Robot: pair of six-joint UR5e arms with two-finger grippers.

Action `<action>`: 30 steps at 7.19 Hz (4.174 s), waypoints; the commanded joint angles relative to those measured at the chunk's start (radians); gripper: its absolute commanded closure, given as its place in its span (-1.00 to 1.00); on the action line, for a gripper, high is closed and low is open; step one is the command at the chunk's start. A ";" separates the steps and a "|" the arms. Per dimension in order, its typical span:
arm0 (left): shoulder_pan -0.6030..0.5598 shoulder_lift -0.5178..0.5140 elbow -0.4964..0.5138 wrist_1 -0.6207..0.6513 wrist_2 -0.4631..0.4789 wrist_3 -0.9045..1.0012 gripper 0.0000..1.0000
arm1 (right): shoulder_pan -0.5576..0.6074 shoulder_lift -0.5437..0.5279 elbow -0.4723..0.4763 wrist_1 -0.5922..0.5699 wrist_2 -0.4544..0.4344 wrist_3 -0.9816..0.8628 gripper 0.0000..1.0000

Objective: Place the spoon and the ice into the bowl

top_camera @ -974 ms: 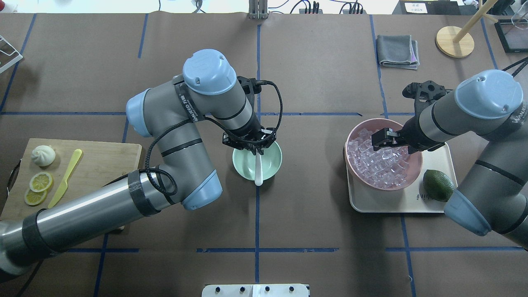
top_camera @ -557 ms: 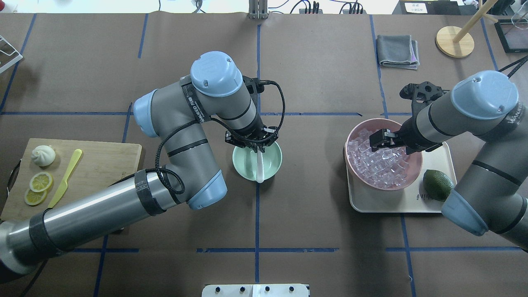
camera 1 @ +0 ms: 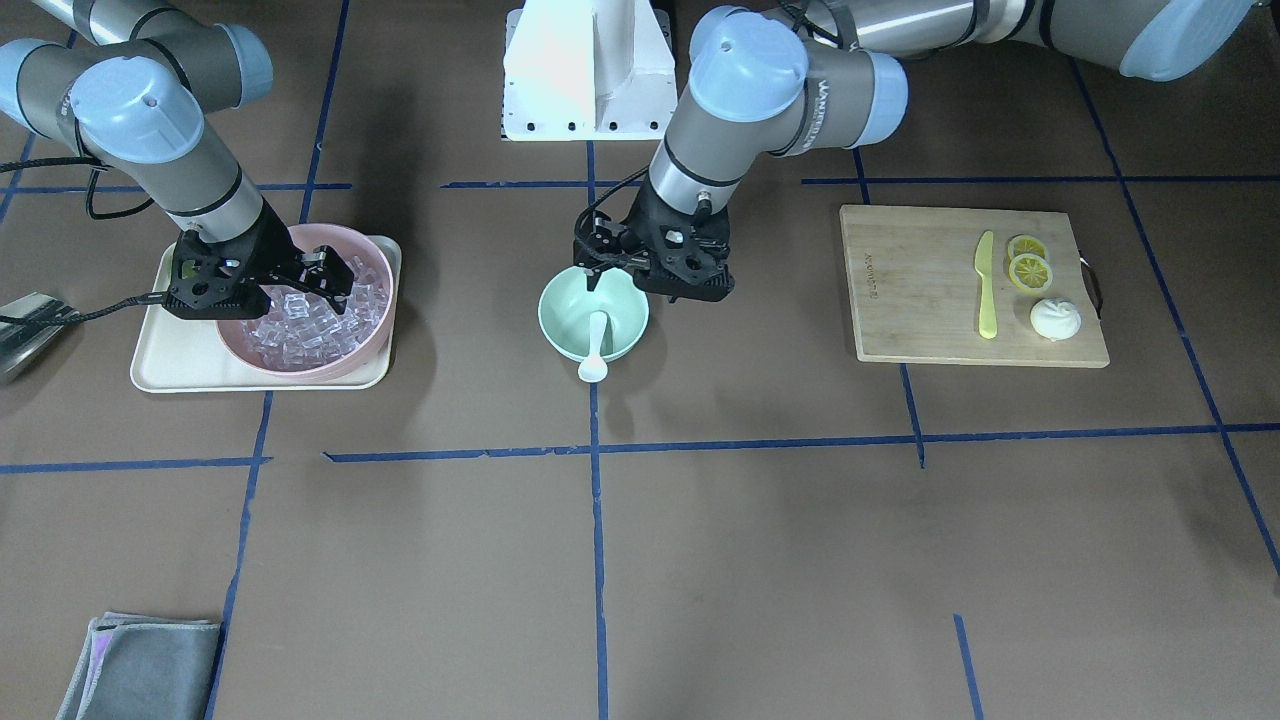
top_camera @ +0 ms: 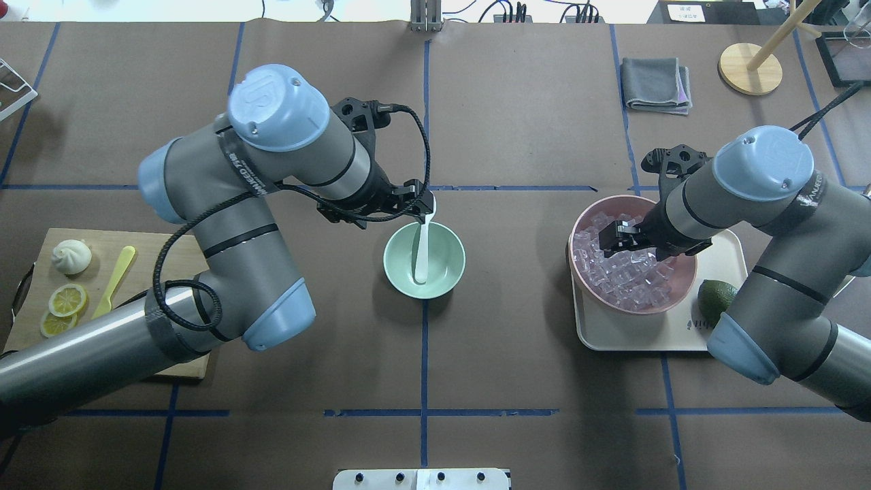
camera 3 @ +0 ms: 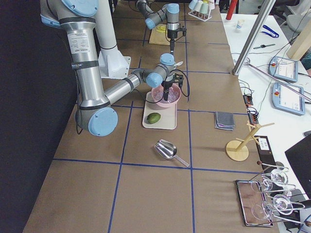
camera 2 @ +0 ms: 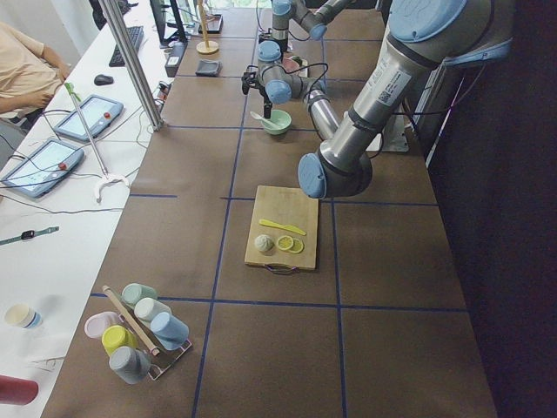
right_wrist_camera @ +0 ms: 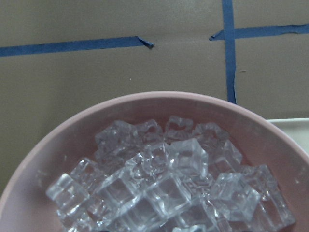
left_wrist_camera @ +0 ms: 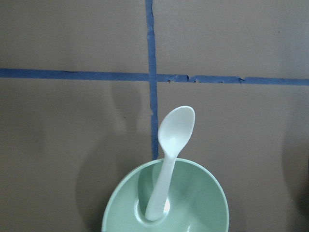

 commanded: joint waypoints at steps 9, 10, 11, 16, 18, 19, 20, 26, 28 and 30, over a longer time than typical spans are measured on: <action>-0.321 0.453 -0.253 -0.008 -0.193 0.430 -1.00 | -0.033 0.194 0.030 -0.012 0.047 0.186 1.00; -0.344 0.507 -0.265 -0.011 -0.193 0.493 -1.00 | -0.080 0.286 -0.028 -0.011 0.014 0.278 1.00; -0.354 0.536 -0.265 -0.011 -0.191 0.524 -1.00 | -0.125 0.367 -0.100 -0.002 -0.059 0.337 1.00; -0.356 0.552 -0.271 -0.011 -0.190 0.529 -1.00 | -0.202 0.514 -0.326 0.120 -0.175 0.376 -0.57; -0.356 0.552 -0.270 -0.011 -0.190 0.527 -1.00 | -0.206 0.514 -0.326 0.146 -0.174 0.380 -1.00; -0.356 0.553 -0.270 -0.011 -0.188 0.527 -1.00 | -0.182 0.497 -0.275 0.134 -0.155 0.379 -1.00; -0.358 0.566 -0.271 -0.011 -0.188 0.529 -1.00 | -0.085 0.406 -0.183 0.130 -0.032 0.370 -1.00; -0.500 0.727 -0.242 0.001 -0.185 0.922 -1.00 | 0.578 -0.170 -0.115 0.124 0.405 -0.517 -1.00; -0.593 0.766 -0.204 0.003 -0.188 1.079 -1.00 | 0.683 -0.253 -0.115 0.002 0.394 -0.819 -1.00; -0.678 0.788 -0.179 0.052 -0.191 1.174 -1.00 | 0.796 -0.258 -0.115 -0.229 0.339 -1.132 -1.00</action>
